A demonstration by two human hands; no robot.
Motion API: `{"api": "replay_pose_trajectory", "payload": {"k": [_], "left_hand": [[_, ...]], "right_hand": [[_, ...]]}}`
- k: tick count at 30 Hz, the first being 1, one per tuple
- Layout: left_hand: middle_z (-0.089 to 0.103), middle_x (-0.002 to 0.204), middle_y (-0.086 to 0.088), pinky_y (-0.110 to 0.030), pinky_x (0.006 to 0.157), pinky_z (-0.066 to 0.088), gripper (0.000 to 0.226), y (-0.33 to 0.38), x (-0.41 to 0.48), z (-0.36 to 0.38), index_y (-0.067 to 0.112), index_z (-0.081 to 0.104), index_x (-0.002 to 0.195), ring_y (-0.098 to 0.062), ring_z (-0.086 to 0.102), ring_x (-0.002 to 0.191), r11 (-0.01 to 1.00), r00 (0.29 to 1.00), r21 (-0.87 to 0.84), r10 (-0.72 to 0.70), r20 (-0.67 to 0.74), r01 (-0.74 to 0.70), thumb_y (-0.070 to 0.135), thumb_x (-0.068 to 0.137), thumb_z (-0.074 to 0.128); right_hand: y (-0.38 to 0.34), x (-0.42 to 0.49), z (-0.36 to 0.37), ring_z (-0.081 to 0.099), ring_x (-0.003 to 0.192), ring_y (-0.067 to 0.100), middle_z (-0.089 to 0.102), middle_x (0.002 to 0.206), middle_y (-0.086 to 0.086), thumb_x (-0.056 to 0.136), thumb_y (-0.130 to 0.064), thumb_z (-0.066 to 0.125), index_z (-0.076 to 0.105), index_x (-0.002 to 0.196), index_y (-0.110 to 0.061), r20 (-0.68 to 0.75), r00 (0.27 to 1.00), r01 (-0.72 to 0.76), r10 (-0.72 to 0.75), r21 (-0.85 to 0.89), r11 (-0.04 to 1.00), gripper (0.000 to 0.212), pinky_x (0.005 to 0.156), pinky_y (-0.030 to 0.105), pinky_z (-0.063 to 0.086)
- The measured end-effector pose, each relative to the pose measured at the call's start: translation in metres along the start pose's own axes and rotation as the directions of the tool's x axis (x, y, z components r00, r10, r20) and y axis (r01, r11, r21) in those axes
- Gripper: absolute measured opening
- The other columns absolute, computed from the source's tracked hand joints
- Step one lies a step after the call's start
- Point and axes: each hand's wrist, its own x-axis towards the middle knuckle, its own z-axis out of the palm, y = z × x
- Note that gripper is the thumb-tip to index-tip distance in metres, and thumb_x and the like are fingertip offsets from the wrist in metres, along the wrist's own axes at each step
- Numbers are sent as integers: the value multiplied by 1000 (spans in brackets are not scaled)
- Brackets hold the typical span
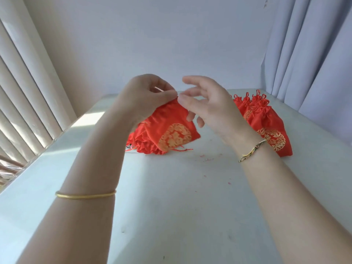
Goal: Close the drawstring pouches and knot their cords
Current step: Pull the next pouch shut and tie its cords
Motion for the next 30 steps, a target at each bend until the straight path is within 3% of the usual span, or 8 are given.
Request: {"api": "replay_pose_trajectory", "payload": {"k": [3,5,10,13,15,22,25,30], "left_hand": [[66,71,-1,-29,58,48,12,-7,-6,13,18,65,81,-14,59,58,992,999,-122,-35,38,40,28,81,70],[64,71,-1,-30,61,45,16,-12,-5,17,15,66,87,-15,56,61,986,994,-141,-84,72,93,31,84,66],[62,81,-3,-28,70,52,36,-20,-5,16,8,65,101,-12,58,71,965,954,-165,-157,254,203,40,93,51],[67,82,-5,-31,74,54,27,-29,-3,13,12,66,96,-15,61,73,985,949,47,-173,265,166,36,89,58],[66,77,-1,-26,68,50,20,-33,-2,13,13,68,92,-13,58,68,981,955,133,-173,242,144,31,88,61],[52,55,5,-15,51,42,13,-37,3,8,7,73,83,-7,42,49,987,986,103,-132,104,122,19,83,67],[52,57,4,-22,59,44,15,-39,4,6,4,72,86,-12,43,56,987,984,80,-145,99,138,18,84,66],[55,64,3,-17,56,46,16,-43,7,5,16,72,79,-10,47,58,990,988,41,-137,63,135,17,90,60]], "right_hand": [[5,2,-4,49,45,6,58,54,-13,85,-15,65,66,93,-14,36,999,4,-1,-82,997,7,43,13,36],[11,3,-8,45,41,3,52,43,-13,85,-12,64,66,81,-14,52,997,-51,54,-59,997,5,42,16,36],[28,5,-12,45,37,2,52,52,-3,87,-8,61,65,83,-5,-113,980,-169,166,-22,985,7,39,16,39],[39,6,-16,46,35,2,52,53,0,88,-9,60,64,82,-6,-233,949,-220,214,2,976,8,38,15,40],[43,7,-19,46,35,1,52,55,1,89,-10,59,63,80,-9,-261,936,-239,235,15,971,10,38,15,41],[46,6,-36,42,37,0,58,61,2,87,-1,56,69,91,-6,-162,948,-279,274,-9,960,14,39,13,33],[48,5,-41,42,38,1,60,65,4,87,1,55,68,92,-4,-147,951,-282,271,-62,957,15,39,13,32],[48,3,-48,48,50,4,61,68,1,86,2,55,69,95,-7,-106,965,-258,241,-190,947,19,45,13,39]]}}
